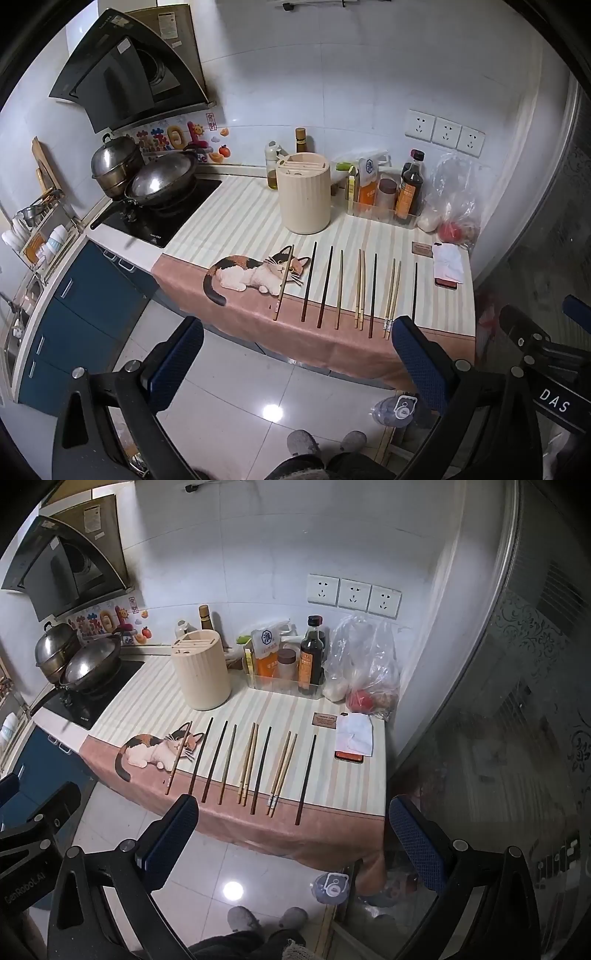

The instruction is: Organize utensils

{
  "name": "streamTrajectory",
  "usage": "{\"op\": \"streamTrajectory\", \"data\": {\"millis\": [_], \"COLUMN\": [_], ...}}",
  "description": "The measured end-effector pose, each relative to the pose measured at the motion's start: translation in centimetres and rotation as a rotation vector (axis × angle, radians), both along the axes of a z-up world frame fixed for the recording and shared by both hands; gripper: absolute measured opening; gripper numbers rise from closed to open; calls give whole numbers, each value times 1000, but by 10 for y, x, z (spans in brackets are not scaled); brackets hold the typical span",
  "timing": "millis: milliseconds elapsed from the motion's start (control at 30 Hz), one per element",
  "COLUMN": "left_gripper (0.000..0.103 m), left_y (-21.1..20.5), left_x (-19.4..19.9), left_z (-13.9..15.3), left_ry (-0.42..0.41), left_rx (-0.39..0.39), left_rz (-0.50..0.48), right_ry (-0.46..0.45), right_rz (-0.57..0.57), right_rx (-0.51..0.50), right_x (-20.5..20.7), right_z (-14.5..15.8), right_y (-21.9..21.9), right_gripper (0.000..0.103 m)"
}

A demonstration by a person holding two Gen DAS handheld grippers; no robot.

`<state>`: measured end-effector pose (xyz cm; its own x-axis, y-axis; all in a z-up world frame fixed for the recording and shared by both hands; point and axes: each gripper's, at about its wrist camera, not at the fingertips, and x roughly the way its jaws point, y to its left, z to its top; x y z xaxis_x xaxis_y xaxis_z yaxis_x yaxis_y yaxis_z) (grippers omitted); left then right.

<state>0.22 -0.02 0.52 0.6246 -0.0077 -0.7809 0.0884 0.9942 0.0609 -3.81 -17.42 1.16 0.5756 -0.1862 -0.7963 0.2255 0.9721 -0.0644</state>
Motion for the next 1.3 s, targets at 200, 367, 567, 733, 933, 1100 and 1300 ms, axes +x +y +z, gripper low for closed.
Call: {"op": "streamTrajectory", "data": {"millis": [200, 367, 567, 733, 933, 1100, 1300], "left_gripper": [103, 103, 103, 103, 103, 103, 103], "left_y": [1, -1, -1, 0, 0, -1, 1], "left_x": [2, 3, 2, 5, 2, 3, 1], "left_z": [0, 1, 1, 2, 1, 0, -3], "left_ry": [3, -1, 0, 1, 1, 4, 1], "left_rx": [2, 4, 6, 6, 4, 2, -1], "left_rz": [4, 2, -3, 0, -4, -8, -4], "right_ry": [-9, -8, -8, -8, -10, -8, -9], "right_rz": [-1, -2, -1, -2, -1, -1, -3], "right_rx": [-2, -2, -3, -4, -6, -6, -8], "right_x": [-1, 1, 2, 3, 3, 5, 8], "right_z": [0, 0, 0, 0, 1, 1, 4], "right_y": [1, 1, 3, 3, 2, 1, -2], "right_gripper": [103, 103, 103, 103, 103, 103, 103]}}
